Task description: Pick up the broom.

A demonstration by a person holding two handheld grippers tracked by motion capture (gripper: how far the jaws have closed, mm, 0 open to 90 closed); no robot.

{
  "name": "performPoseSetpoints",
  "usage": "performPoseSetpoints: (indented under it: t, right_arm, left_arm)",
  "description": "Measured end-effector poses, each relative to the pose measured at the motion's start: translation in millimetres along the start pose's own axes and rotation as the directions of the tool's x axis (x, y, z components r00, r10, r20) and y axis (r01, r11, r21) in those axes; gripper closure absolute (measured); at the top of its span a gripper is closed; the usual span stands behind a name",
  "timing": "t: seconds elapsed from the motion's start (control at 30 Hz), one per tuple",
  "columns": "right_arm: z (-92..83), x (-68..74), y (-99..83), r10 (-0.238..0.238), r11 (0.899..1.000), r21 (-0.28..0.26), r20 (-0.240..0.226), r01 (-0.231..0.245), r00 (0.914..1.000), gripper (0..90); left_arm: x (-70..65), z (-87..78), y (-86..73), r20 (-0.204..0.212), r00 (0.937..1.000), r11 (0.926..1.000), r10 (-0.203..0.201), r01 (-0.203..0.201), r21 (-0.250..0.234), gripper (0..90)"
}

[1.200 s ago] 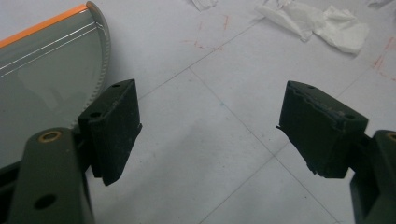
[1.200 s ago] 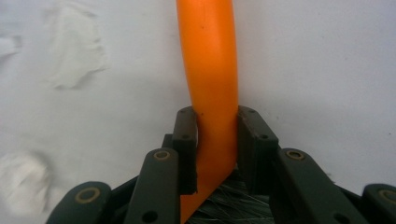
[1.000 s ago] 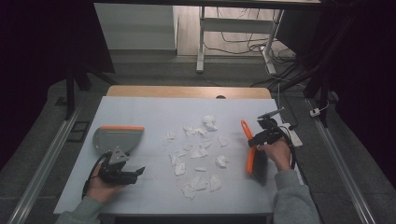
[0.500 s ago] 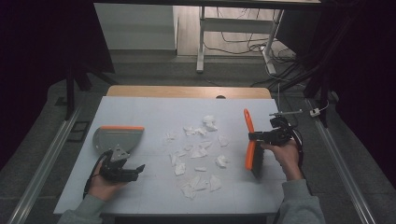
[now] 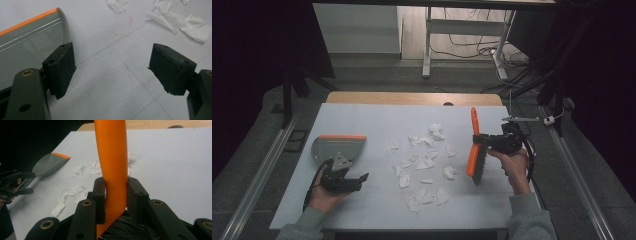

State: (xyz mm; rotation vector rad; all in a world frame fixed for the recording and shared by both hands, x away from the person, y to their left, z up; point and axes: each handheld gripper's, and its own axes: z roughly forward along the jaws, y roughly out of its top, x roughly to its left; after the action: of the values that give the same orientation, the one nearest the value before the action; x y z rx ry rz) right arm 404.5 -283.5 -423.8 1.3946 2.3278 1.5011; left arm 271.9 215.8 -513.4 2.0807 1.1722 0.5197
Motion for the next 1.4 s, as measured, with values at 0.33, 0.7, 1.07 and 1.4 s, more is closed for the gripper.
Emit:
performPoseSetpoints:
  t: [0.33, 0.7, 1.07, 1.4]
  right_arm:
    - [9.8, 11.2, -1.4, 0.009, 0.998, -0.07, 0.006, -0.009, 0.9999, 70.3]
    - [8.8, 36.3, 3.5, -0.009, 0.982, -0.189, -0.007, 0.007, 0.9999, 70.3]
    - [20.8, 62.6, 5.2, -0.038, 0.966, -0.257, -0.042, 0.026, 0.9984, 70.3]
    - [37.2, 74.9, 3.9, -0.041, 0.964, -0.263, -0.039, 0.029, 0.9984, 70.3]
  left_arm:
    - [-6.7, -0.6, 9.1, 0.017, 0.9997, 0.9996, 0.017, -0.016, -0.023, 21.9]
    - [-25.7, -1.0, 22.9, 0.04, 0.997, 0.9969, 0.065, -0.063, -0.047, 21.9]
    - [-62.5, 10.4, 61.0, 0.137, 0.9808, 0.9863, 0.139, -0.125, -0.108, 22.0]
    - [-88.0, 22.2, 78.5, 0.18, 0.9655, 0.9784, 0.188, -0.168, -0.121, 22.1]
